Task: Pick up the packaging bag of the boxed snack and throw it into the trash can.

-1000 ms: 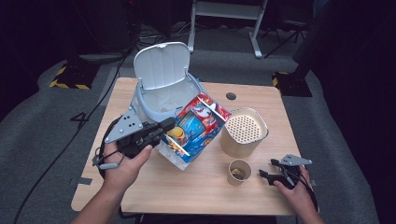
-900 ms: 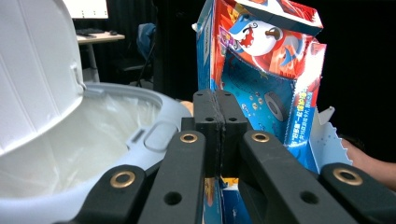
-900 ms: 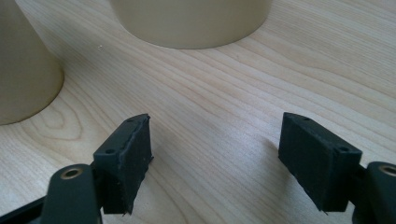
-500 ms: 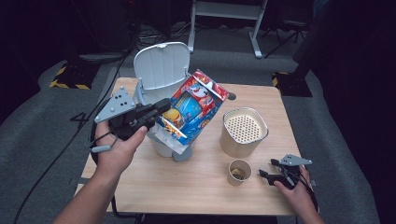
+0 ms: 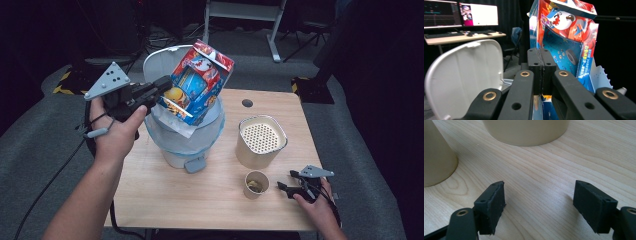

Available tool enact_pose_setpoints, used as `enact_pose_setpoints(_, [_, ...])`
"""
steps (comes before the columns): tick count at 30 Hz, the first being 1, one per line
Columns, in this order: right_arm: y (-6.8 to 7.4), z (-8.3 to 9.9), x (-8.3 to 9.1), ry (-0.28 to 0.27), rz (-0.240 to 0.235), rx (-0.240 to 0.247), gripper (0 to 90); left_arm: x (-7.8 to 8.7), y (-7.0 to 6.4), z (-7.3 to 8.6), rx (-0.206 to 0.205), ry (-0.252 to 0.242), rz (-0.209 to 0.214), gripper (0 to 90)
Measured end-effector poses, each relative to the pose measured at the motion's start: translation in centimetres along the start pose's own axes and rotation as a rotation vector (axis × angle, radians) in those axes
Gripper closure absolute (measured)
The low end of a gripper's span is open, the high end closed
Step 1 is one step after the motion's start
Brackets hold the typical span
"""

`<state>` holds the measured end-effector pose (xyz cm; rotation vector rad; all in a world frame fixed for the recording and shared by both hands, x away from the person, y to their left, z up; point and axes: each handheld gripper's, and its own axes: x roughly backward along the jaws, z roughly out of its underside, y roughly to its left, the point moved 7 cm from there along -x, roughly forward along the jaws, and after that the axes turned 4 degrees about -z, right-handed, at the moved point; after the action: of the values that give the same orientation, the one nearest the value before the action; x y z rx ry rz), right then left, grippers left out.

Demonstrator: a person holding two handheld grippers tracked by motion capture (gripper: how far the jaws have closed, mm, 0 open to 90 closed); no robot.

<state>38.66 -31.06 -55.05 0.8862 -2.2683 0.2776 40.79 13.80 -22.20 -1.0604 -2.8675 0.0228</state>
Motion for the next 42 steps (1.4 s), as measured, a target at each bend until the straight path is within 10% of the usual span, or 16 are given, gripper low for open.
enact_pose_setpoints(16, [0.0, 0.0, 0.0, 0.000, 0.000, 0.000, 25.7, -3.2, 2.7, -0.9, -0.009, -0.027, -0.078, 89.0])
enact_pose_setpoints(42, [0.0, 0.0, 0.0, 0.000, 0.001, -0.001, 25.7, -8.1, 4.1, 1.0, -0.062, 0.019, -0.024, 88.9])
